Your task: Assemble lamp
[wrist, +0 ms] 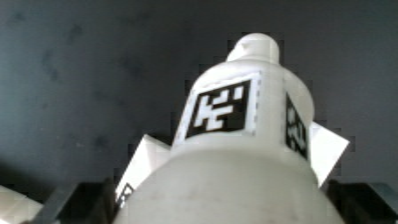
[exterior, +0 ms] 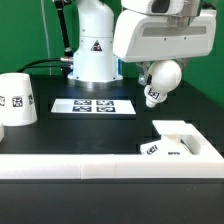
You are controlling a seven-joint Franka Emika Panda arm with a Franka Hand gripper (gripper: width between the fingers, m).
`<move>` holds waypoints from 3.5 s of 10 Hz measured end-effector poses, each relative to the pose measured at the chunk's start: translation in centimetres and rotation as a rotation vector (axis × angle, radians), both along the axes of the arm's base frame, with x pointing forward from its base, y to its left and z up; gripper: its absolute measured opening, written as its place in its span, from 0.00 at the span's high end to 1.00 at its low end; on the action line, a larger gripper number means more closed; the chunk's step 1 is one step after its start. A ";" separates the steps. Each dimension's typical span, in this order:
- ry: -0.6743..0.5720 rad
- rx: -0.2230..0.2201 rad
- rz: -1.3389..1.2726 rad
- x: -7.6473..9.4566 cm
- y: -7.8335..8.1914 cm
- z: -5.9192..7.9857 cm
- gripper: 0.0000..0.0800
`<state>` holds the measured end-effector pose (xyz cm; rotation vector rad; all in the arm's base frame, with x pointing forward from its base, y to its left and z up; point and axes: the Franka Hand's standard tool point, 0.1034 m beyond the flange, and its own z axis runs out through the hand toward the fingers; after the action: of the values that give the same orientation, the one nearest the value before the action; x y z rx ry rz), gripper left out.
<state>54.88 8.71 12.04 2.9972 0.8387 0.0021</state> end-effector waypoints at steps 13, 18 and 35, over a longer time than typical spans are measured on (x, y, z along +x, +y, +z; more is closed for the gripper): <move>-0.380 0.074 0.044 4.7 -1.8 4.0 0.28; -0.425 0.095 0.041 5.5 0.3 3.3 0.28; -0.487 0.099 0.071 5.0 0.6 -0.9 0.28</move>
Offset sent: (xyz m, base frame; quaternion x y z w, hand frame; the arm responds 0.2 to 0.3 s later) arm 0.0000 0.0000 0.0000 0.0000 0.1938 0.0000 0.9810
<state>59.93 9.30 11.13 2.8447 0.8969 0.7585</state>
